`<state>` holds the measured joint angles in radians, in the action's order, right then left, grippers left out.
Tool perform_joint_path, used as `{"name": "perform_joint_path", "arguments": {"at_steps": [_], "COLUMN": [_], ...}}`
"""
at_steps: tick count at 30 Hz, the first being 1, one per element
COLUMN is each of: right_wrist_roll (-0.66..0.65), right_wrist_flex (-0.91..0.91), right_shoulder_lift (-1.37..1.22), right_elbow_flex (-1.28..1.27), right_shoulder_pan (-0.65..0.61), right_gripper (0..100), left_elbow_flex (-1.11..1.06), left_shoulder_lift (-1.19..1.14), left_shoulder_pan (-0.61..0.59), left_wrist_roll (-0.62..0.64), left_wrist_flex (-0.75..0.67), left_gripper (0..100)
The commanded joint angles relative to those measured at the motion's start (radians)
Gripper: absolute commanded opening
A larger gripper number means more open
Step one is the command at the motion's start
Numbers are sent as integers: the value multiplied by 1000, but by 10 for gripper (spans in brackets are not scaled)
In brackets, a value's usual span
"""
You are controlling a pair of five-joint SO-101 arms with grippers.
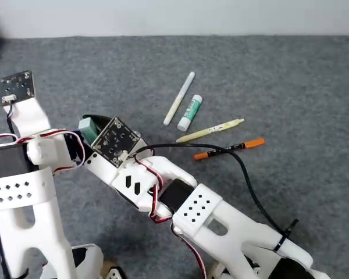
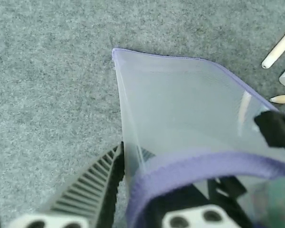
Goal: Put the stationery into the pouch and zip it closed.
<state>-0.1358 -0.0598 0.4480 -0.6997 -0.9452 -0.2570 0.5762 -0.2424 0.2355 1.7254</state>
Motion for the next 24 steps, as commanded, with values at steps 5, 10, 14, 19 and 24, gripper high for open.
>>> {"name": "perform_joint_path", "arguments": {"at_steps": [5, 10, 14, 19, 24], "right_wrist_roll": [31, 34, 34, 34, 35], "right_wrist_flex": [-203, -344, -397, -441, -513], "right_shoulder_lift": [134, 228, 269, 332, 395], "right_elbow_flex": [51, 51, 51, 51, 48], "right_shoulder_pan": [8, 8, 10, 10, 10], "right_gripper": [143, 275, 278, 277, 277], "left_elbow_flex": [36, 36, 36, 36, 36], "left_shoulder_lift": [0, -2, -2, -2, 0], "left_shoulder_pan": [9, 9, 9, 9, 9], "left_wrist_roll": [11, 11, 11, 11, 11], "left_wrist_flex": [17, 17, 14, 17, 17], "left_gripper": [13, 13, 13, 13, 13]}}
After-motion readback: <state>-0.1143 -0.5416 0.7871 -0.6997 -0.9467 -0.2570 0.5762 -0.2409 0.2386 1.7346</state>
